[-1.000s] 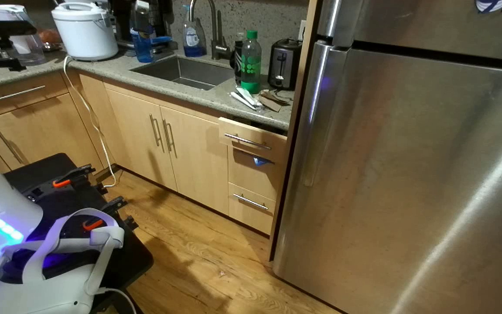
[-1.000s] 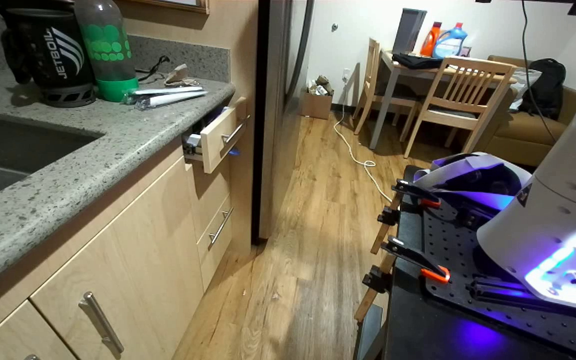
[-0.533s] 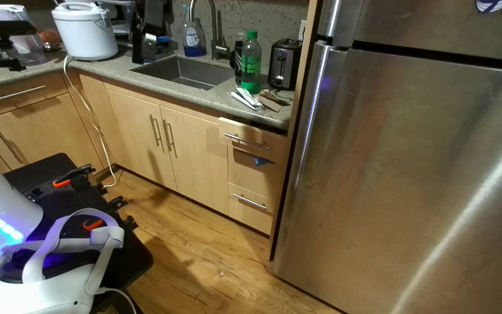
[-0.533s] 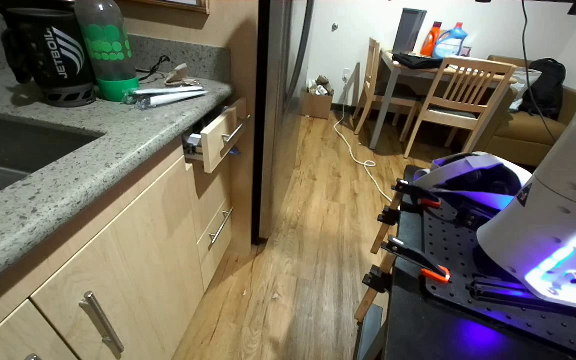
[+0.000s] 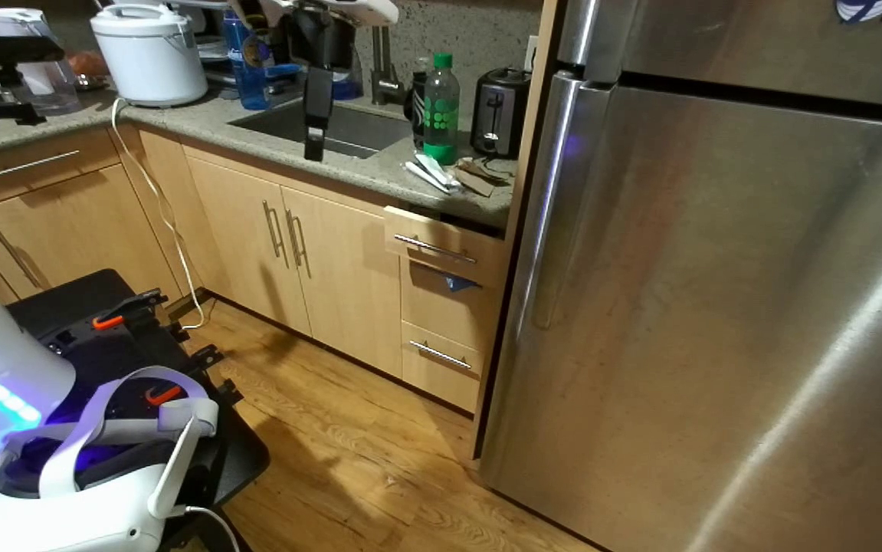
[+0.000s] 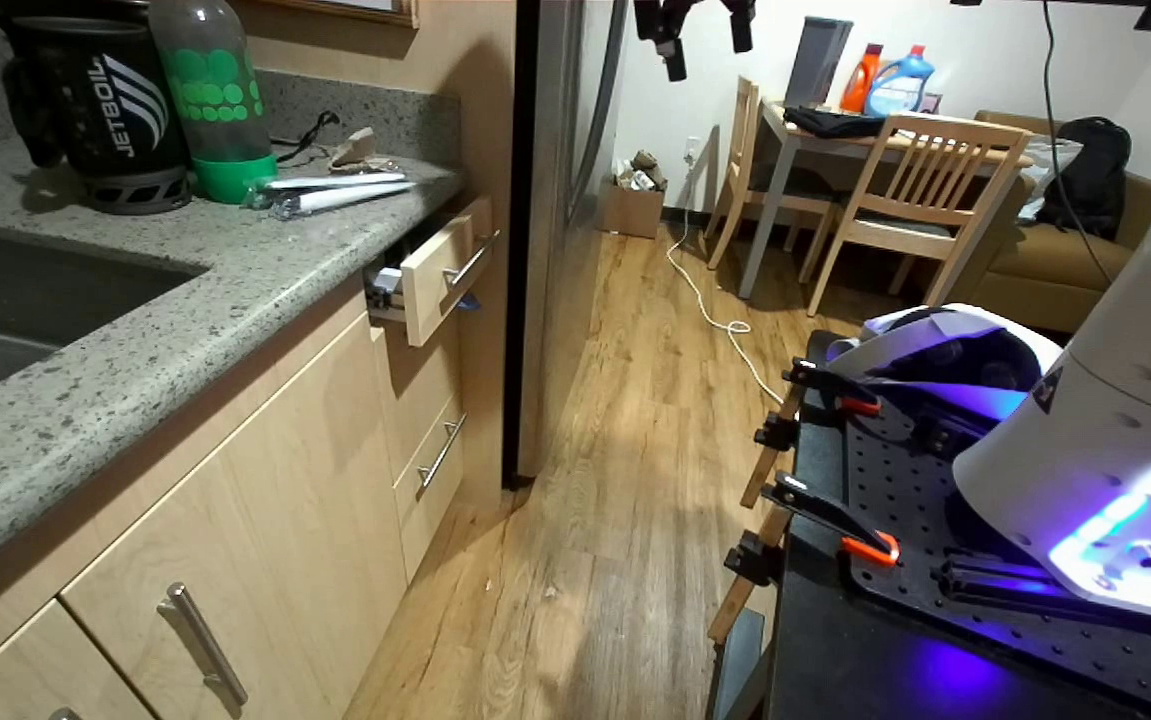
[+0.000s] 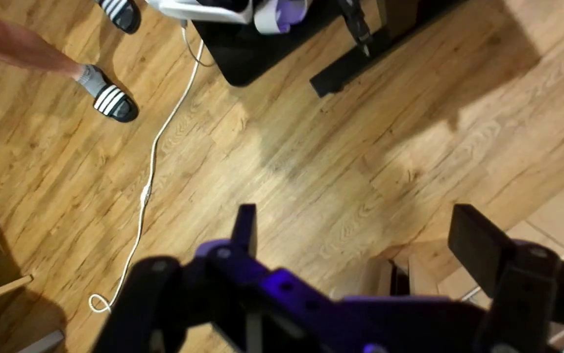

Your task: Open the first top drawer

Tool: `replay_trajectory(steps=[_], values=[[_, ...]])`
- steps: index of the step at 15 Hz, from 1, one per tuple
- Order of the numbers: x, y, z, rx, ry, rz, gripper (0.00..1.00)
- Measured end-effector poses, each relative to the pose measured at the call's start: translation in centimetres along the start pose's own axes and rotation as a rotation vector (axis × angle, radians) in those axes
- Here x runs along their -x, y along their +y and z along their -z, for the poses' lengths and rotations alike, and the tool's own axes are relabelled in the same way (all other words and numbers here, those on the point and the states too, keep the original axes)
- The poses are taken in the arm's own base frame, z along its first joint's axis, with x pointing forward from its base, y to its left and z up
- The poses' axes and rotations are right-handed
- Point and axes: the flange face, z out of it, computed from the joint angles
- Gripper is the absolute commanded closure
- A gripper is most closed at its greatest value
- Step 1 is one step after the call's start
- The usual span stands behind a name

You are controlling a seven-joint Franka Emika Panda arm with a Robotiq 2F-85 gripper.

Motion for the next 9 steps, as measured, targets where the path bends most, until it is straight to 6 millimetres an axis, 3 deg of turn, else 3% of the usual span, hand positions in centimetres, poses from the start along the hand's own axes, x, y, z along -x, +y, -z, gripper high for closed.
replay_trajectory(steps=[5,9], values=[[-4.1,-0.2,-0.8,-0.055,0.211,-0.197,0.0],[-5.2,-0.3,-1.4,-0.032,0.325,-0.305,0.0]])
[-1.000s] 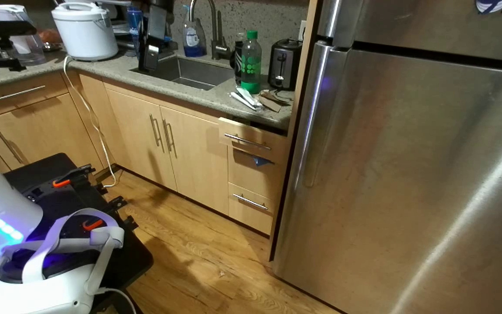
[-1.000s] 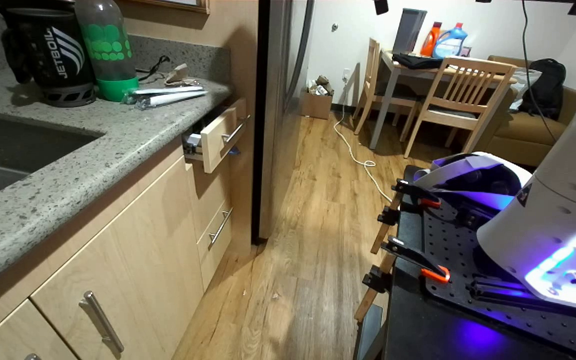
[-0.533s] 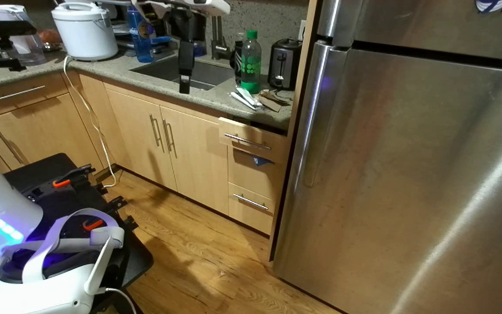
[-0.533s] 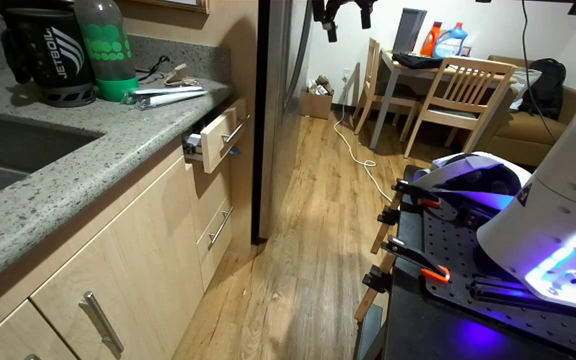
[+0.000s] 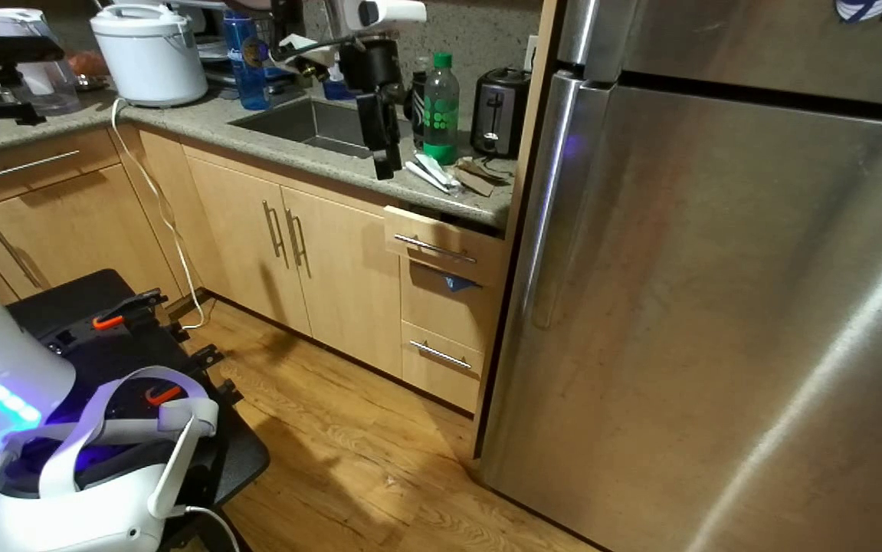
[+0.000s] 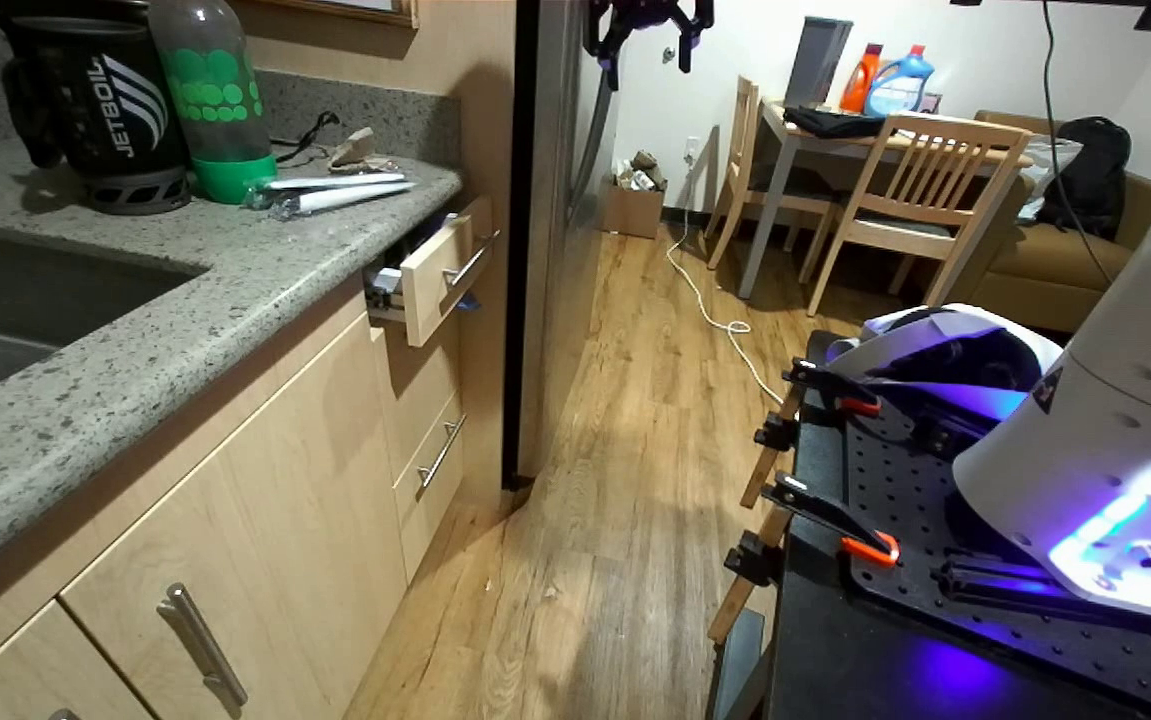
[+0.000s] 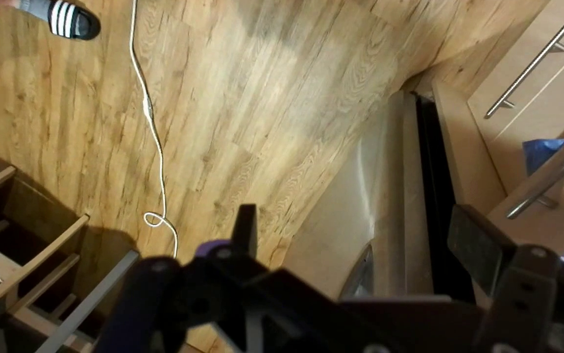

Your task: Open the first top drawer

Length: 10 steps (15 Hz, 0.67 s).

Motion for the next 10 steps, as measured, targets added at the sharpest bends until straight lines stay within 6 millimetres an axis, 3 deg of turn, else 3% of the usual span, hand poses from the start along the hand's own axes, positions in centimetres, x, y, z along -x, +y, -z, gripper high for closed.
replay_trajectory(steps=[7,10], values=[[0.0,-0.2,0.1,-0.007,0.001,-0.043,0.0],[1.0,-2.3,0.2,-0.067,-0.05,-0.198,0.0]])
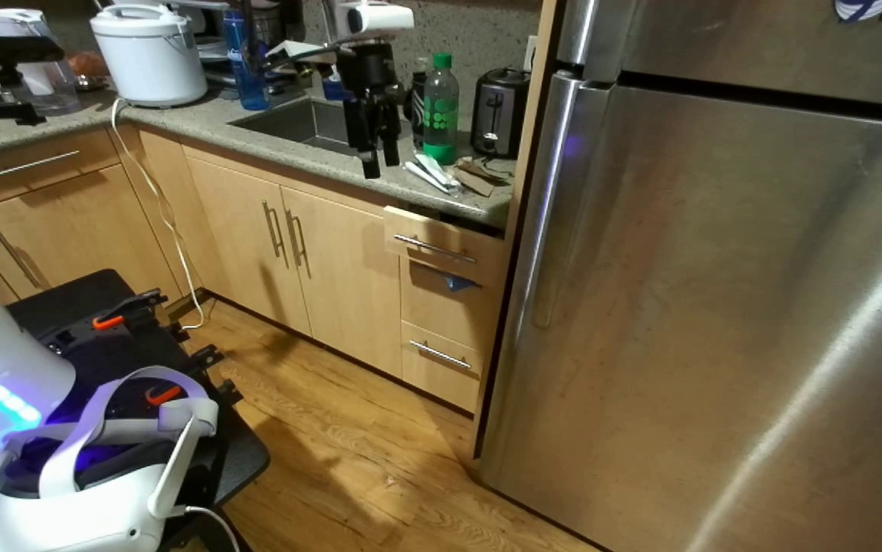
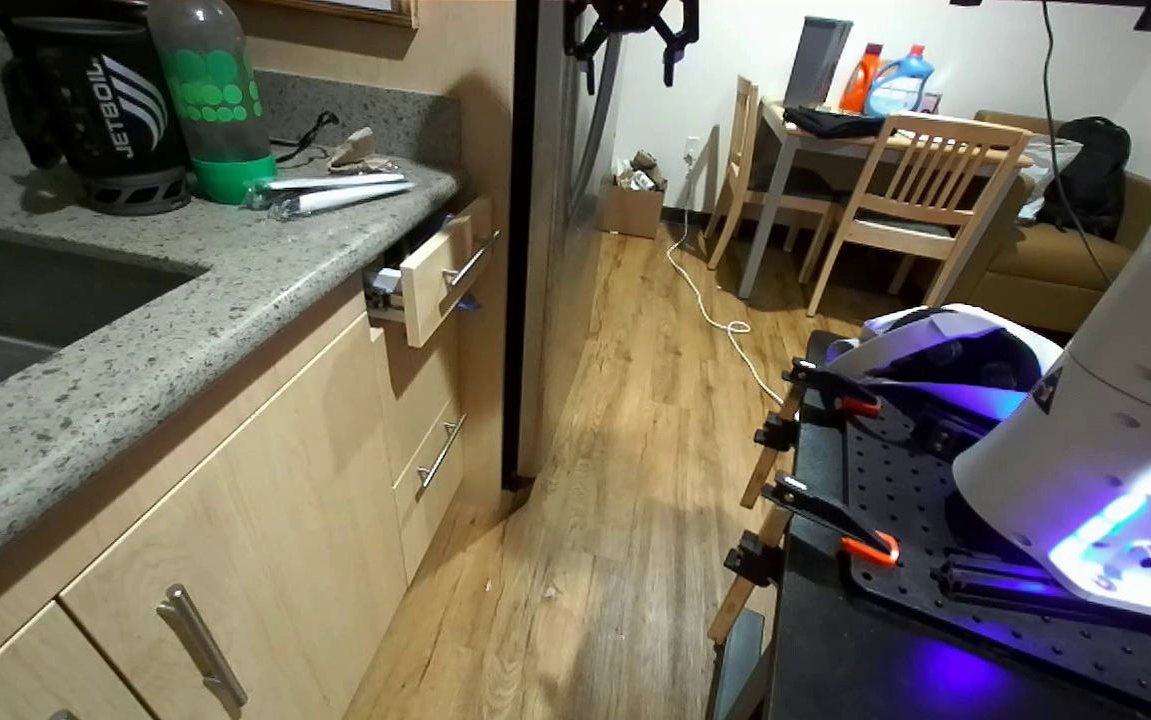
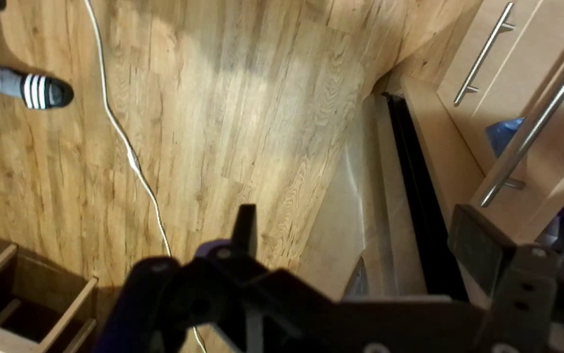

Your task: Open the first top drawer

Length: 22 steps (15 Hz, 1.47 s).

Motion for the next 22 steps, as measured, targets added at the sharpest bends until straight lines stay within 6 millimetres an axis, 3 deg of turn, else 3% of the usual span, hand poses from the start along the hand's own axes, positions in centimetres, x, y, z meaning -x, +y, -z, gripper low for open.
replay_trajectory(steps=[5,13,22], values=[[2.8,-4.5,-2.1,-0.083,-0.083,-0.241,0.0],[1.8,-6.1,-9.1,-0.086,-0.084,-0.457,0.0],[1.5,-6.4,-9.8,-0.095,-0.083,-0.459,0.0]])
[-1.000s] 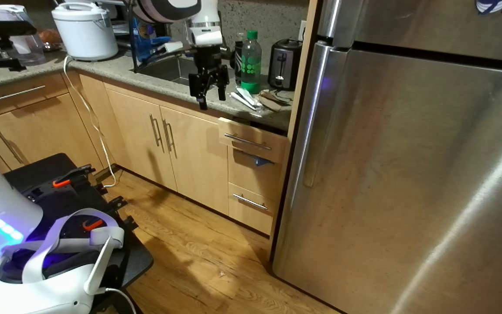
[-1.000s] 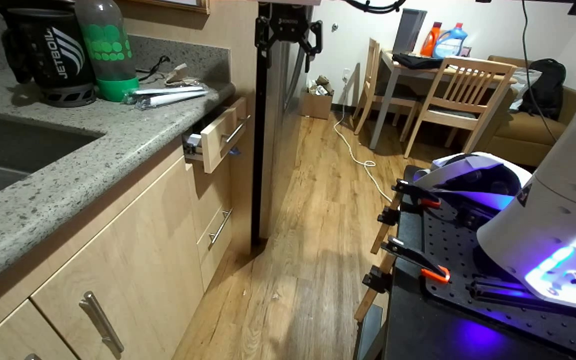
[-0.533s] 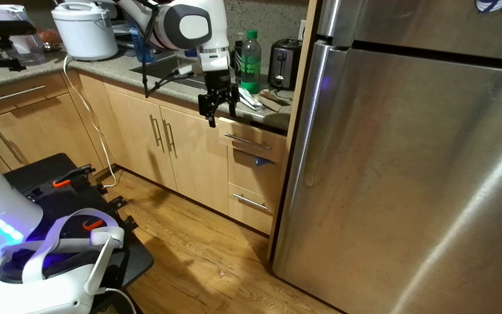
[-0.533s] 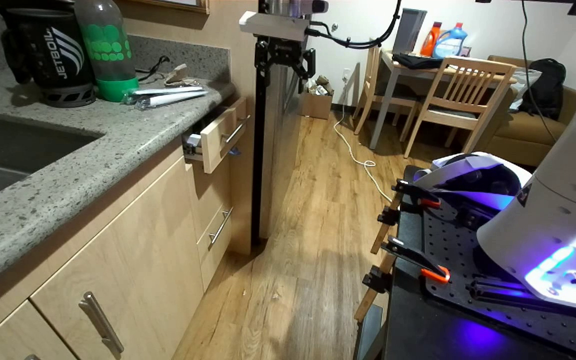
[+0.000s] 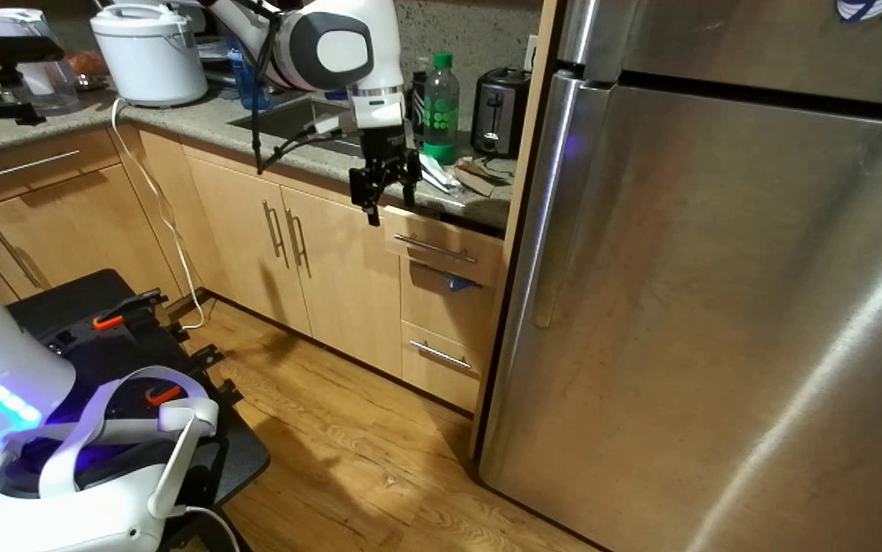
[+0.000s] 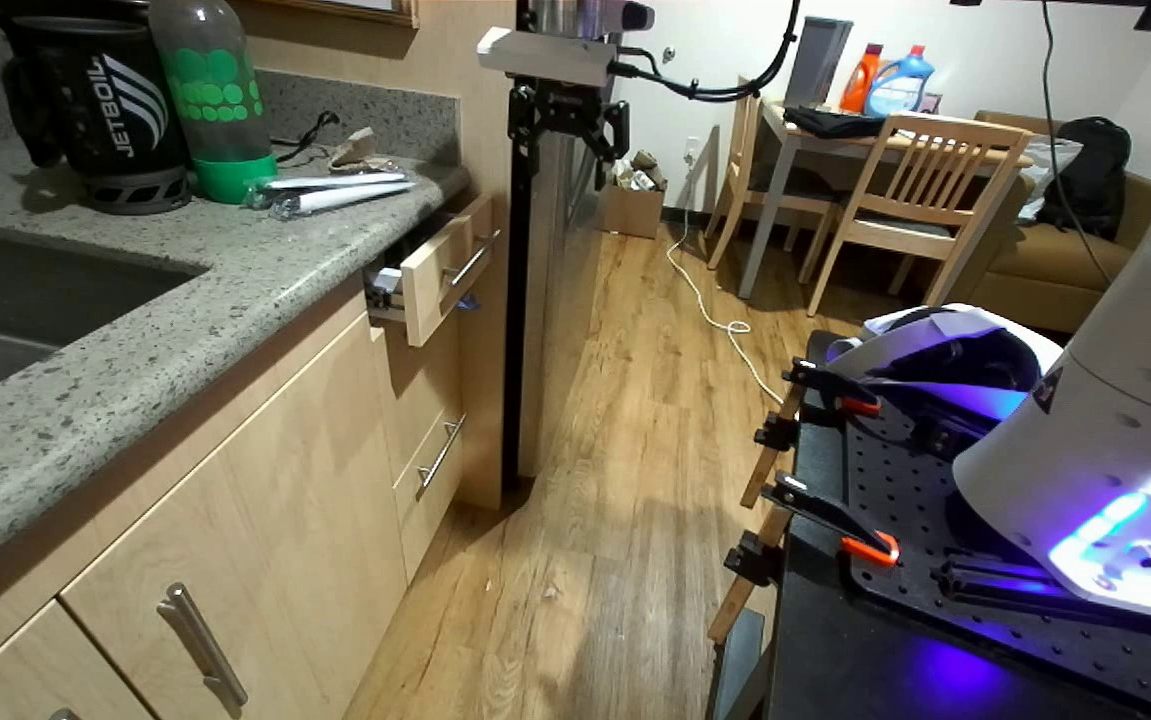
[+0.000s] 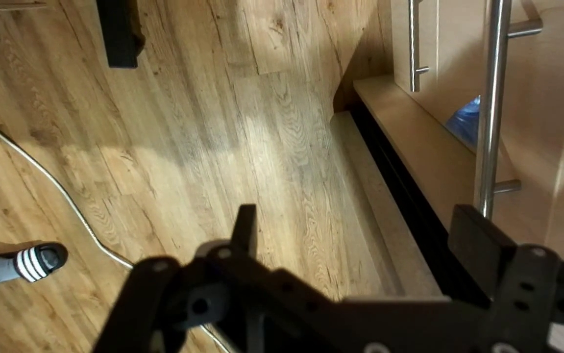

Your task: Open the first top drawer

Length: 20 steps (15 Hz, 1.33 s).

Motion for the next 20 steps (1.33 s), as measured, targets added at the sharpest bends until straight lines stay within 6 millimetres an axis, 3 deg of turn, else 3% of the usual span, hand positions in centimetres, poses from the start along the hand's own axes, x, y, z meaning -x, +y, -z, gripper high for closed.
replay_trajectory(steps=[11,20], values=[[1.0,-3.8,-4.3,-0.146,-0.062,-0.038,0.0],[1.4,-6.2,-5.4,-0.205,-0.049,-0.014,0.0]])
